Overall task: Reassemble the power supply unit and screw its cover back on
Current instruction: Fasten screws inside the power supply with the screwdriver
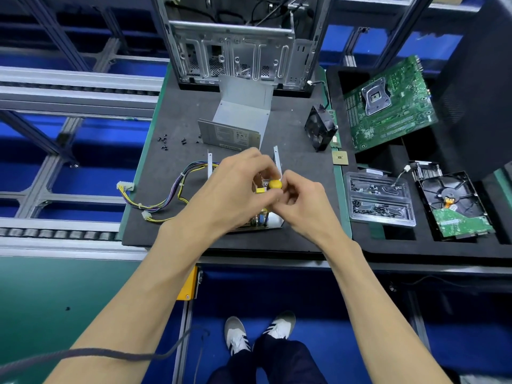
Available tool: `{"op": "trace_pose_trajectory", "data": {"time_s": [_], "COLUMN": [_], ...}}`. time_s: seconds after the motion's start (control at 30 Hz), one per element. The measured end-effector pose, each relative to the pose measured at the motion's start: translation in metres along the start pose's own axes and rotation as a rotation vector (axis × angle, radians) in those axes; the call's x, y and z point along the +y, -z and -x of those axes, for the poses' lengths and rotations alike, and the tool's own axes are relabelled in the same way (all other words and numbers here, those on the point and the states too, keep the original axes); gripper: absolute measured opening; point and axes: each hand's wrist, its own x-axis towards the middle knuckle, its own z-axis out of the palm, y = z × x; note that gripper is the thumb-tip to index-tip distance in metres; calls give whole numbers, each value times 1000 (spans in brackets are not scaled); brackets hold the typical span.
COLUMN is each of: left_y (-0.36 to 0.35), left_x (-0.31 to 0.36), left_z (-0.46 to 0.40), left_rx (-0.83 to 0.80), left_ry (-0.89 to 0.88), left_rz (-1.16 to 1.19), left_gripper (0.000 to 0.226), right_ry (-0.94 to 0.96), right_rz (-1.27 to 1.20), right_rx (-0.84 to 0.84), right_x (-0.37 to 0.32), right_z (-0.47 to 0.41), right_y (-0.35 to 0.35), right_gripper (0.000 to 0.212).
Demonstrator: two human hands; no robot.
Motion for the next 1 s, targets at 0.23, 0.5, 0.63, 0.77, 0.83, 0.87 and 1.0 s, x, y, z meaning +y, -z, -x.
{"op": "trace_pose_trajectory", "data": {"time_s": [0.23, 0.5, 0.63, 0.77, 0.83, 0.87, 1.0], "left_y": [2, 5, 0, -2, 0, 0, 5], "left_x": [1, -2, -1, -1, -1, -1, 2], "left_z": [1, -1, -1, 0, -3, -4, -6], "left_rx": [-101, -153, -59, -51, -78, -95, -84], "left_ry": [-21, -33, 27, 31, 24, 27, 43], "left_rz": [-7, -45, -47, -78, -85, -90, -16], "left_gripper": [23, 23, 15, 9, 10, 11, 21], "right_ry": [57, 66, 26, 18, 1, -6, 11], "right_rz": [9, -28, 13, -12, -21, -18, 38], "right_rx": [-45, -75, -50, -80, -100, -121, -170], "right_x": [0, 1, 0, -5, -8, -9, -17], "right_z": [4, 8, 5, 6, 4, 3, -5], "right_y": [4, 0, -7, -9, -6, -4, 12], "right_gripper": [12, 20, 13, 16, 24, 30, 31]}}
